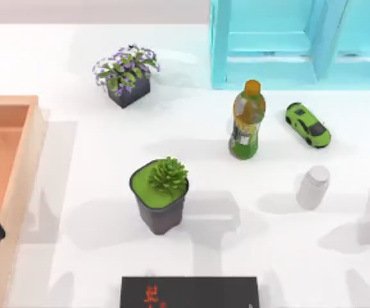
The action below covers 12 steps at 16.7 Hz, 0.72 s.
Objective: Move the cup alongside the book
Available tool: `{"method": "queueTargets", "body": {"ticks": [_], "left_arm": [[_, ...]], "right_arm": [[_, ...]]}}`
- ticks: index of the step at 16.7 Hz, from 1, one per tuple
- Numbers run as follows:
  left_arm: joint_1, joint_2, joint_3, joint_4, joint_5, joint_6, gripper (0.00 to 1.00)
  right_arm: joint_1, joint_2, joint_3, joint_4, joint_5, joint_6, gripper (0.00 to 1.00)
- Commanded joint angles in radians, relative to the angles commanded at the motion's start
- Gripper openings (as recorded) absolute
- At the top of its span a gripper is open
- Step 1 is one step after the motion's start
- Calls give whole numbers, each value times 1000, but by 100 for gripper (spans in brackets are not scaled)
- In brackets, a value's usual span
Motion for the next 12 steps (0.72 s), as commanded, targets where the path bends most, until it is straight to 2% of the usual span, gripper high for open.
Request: {"method": "queueTargets", "body": {"ticks": [3,6,9,12], "left_arm": [[0,0,0,0,0,0,100],[0,0,0,0,0,0,100],[0,0,0,0,0,0,100],[0,0,0,0,0,0,100]], "right_arm": [[-5,8,4,-8,-1,-9,100],[-49,81,48,-81,-5,-95,100],[-145,225,164,-220,6,-276,100],[-271,401,340,-377,28,-551,100]]}}
